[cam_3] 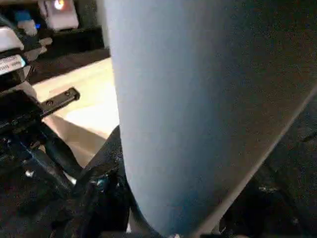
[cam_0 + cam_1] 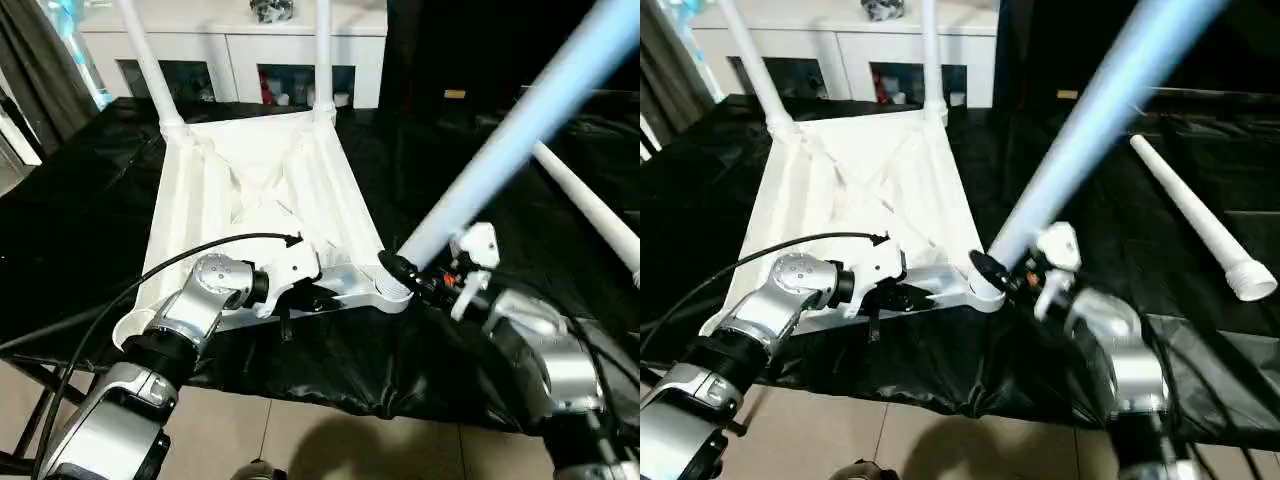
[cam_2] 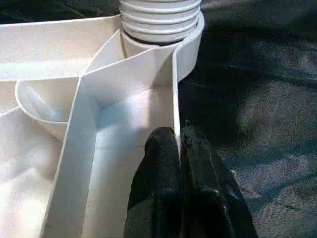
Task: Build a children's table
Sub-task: Insert table leg to table base
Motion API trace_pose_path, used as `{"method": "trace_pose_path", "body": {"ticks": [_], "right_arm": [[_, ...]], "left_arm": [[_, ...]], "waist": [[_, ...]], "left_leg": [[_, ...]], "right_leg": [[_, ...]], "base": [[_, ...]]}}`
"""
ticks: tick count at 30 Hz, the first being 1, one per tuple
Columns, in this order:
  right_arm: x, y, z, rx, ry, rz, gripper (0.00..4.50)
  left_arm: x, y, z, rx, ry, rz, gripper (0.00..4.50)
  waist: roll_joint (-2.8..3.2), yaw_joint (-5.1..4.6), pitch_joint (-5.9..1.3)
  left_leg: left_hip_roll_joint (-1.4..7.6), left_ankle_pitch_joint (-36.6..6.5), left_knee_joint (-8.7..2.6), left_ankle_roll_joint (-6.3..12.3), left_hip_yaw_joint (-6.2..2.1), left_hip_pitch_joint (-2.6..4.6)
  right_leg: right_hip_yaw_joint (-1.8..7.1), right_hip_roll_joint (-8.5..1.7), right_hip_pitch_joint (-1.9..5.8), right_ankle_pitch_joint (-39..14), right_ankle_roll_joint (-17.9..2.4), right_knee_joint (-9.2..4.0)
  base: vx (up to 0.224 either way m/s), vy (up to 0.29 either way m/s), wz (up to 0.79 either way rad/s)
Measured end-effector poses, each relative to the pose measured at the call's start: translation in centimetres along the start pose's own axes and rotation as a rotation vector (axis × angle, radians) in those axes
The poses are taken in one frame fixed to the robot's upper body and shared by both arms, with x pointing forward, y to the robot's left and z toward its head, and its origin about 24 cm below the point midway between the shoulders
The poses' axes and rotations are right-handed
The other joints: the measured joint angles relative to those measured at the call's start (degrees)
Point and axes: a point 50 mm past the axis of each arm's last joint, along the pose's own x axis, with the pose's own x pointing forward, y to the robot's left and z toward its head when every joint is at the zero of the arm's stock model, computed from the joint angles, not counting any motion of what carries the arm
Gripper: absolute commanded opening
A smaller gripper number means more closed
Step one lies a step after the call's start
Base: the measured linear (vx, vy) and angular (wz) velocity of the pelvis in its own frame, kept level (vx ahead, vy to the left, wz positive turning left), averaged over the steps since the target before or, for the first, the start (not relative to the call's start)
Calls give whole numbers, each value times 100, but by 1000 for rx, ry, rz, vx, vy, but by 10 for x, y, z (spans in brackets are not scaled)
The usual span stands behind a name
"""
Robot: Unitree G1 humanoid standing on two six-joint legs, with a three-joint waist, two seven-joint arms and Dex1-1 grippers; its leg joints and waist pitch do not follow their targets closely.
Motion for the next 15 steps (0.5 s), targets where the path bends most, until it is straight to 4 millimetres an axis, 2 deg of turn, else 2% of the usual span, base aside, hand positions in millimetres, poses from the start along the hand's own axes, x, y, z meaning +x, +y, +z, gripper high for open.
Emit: {"method": "trace_pose_path", "body": {"ticks": [8, 15], "right_arm": [[8, -4, 12, -65, 131, 172, 189], [8, -1, 14, -125, 187, 288, 189]], "left_arm": [[-5, 0, -1, 13, 8, -27, 0], [-9, -1, -2, 34, 17, -69, 0]], "waist": [[-26, 12, 3], [-65, 43, -3]], "left_leg": [[2, 0, -1, 1, 2, -6], [2, -2, -1, 5, 4, -18]], "right_leg": [[-1, 1, -5, -1, 1, -4], [-3, 0, -6, -2, 1, -18]], "base": [[0, 0, 0], [0, 0, 0]]}}
